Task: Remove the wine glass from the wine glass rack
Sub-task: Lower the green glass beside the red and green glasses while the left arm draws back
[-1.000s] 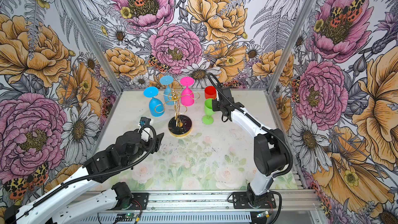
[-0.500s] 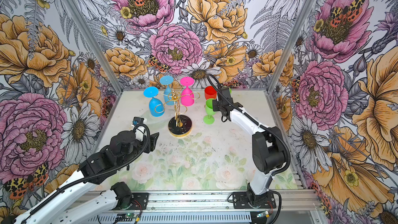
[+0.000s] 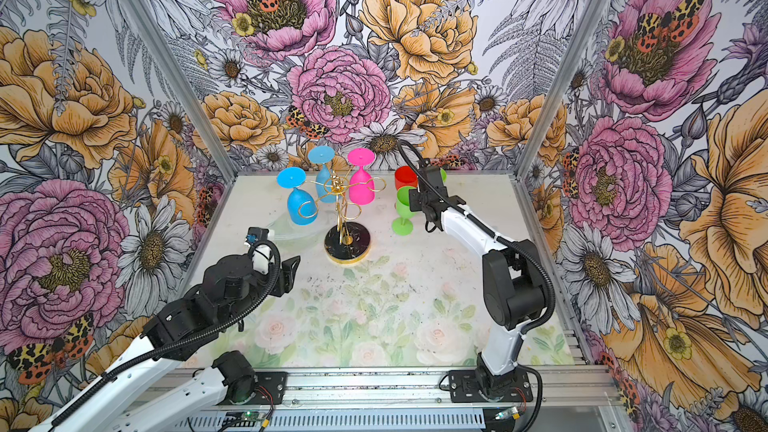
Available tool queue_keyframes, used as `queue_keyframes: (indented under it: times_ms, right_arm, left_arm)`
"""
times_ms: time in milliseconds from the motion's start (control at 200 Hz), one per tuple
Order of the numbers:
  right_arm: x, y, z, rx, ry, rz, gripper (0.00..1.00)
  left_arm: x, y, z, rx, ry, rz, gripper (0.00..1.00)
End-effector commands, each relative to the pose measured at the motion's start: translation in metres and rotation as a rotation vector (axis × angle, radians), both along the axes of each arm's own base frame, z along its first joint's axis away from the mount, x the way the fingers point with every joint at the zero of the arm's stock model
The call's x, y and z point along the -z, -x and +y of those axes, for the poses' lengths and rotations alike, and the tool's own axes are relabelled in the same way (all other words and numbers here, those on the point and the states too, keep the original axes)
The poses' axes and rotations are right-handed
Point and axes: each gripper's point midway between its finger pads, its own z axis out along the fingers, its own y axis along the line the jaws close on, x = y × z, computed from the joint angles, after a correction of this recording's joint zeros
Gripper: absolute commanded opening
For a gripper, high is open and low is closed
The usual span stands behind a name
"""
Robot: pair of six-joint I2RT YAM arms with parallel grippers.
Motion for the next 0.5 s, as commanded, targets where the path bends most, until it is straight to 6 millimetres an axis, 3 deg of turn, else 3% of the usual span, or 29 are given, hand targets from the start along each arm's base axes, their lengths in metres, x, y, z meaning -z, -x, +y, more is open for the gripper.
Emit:
queue_keyframes:
  times_ms: [0,495]
  right_arm:
    - [-0.0077,-0.0077,-0.006,0.02,0.034,-0.026,0.0]
    - [-0.0106,-0.0095,-0.0059,0.023,0.062,-0.036,0.0]
  left_arm:
    - [0.0045,0.0018,0.0033,-0.007,0.006,0.015,0.74]
    - [0.0074,0.0008,0.0078,-0.018,0.008,0.019,0.74]
